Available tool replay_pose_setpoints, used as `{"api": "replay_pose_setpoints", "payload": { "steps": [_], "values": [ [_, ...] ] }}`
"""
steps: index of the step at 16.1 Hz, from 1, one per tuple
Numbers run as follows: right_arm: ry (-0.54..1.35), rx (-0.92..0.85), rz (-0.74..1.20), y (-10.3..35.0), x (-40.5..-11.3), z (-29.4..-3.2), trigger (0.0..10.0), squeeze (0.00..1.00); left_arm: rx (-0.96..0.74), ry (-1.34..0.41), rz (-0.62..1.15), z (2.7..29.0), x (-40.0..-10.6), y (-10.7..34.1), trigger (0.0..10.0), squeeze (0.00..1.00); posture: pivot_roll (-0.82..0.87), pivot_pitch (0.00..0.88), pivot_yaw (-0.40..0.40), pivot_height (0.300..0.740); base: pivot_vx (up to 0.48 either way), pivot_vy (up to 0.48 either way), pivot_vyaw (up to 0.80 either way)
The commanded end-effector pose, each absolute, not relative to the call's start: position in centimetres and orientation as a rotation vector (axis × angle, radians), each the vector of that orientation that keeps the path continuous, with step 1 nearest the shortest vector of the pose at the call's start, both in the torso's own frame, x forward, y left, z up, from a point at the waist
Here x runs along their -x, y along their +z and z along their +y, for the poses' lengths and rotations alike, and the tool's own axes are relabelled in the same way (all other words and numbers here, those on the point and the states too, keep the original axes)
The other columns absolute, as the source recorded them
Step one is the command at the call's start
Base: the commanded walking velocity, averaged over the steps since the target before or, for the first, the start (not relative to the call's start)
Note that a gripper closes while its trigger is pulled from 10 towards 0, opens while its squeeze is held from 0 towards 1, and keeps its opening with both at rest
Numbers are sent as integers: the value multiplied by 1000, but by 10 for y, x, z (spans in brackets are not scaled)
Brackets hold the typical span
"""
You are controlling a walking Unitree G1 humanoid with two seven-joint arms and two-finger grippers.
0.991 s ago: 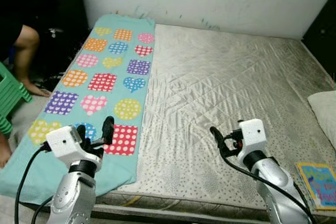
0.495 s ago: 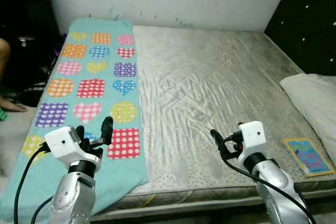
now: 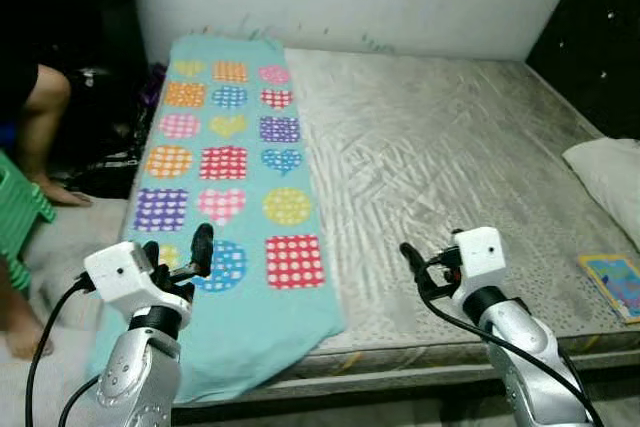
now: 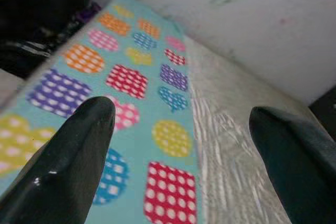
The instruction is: Clean up the room
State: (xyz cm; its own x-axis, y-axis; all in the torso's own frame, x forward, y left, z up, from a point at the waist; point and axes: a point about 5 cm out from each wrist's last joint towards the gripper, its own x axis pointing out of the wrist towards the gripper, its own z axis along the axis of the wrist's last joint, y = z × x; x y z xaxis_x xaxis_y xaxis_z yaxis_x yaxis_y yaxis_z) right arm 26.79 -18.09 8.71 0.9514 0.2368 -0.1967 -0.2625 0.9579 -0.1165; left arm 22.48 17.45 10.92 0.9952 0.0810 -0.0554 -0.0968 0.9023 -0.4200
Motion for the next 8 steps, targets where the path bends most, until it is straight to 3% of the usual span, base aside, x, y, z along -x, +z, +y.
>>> {"api": "replay_pose_setpoints", "payload": {
  "steps": [1,8],
  "values": [
    [234,160,181,89,-268,-190,10000,0,449,69,35,166,-227,112,10000,0,-38,54,-71,740,0,480,0],
    [233,168,186,89,-269,-190,10000,0,442,79,34,169,-229,111,10000,0,-45,61,-67,740,0,462,0]
  ]
}}
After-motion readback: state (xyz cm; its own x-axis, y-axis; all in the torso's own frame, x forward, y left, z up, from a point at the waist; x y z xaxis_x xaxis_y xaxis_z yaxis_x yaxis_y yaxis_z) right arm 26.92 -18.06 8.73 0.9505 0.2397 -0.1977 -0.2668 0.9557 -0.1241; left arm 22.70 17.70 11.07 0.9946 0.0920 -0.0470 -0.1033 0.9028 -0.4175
